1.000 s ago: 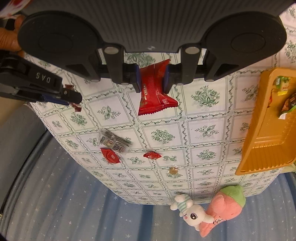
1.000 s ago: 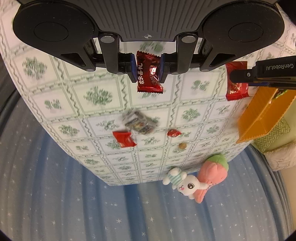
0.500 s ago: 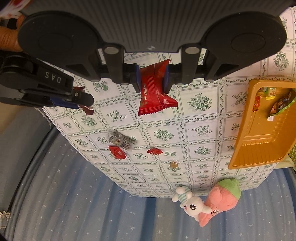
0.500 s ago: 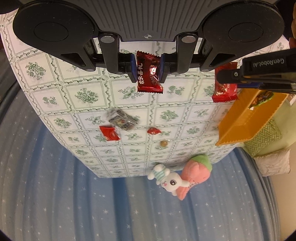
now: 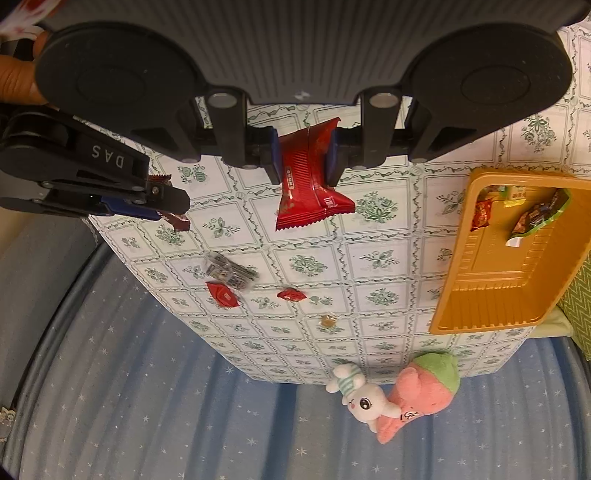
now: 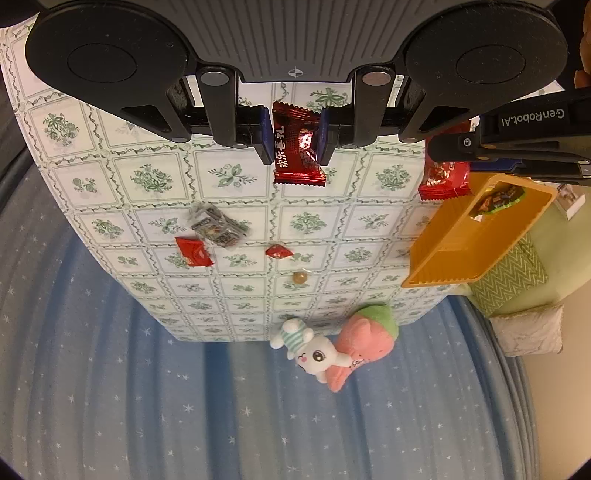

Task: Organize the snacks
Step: 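Carry the red packet in the left tool and dark red candy in the right tool over the orange tray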

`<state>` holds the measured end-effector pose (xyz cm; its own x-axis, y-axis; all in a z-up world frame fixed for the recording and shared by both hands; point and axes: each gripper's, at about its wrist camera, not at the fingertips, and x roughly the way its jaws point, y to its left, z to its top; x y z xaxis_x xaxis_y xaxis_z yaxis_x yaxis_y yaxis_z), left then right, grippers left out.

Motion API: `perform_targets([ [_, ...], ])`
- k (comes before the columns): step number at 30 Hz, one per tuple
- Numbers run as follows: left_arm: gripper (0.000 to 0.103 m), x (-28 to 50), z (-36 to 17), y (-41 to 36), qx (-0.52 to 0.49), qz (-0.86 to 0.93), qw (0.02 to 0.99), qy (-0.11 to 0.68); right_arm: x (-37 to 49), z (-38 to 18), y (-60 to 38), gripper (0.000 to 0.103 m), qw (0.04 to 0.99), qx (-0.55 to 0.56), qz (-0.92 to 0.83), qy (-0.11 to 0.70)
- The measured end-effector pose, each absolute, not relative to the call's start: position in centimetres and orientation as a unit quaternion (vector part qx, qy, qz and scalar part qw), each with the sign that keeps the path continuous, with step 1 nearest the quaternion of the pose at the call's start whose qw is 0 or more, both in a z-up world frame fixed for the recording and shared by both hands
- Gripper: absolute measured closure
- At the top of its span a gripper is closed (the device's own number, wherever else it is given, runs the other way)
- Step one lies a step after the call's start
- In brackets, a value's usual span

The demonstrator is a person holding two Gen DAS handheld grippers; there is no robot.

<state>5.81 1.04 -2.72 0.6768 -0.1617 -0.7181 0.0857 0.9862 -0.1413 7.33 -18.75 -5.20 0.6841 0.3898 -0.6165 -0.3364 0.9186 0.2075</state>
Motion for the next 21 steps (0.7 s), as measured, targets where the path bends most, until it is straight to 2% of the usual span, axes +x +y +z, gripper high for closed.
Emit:
perform_targets([
  [21, 0.081, 4.4, -1.1, 6.9, -0.051, -0.019, 0.922, 0.383, 8.0, -4.6, -13.2, 0.078, 0.906, 0.022, 0.247, 0.343],
])
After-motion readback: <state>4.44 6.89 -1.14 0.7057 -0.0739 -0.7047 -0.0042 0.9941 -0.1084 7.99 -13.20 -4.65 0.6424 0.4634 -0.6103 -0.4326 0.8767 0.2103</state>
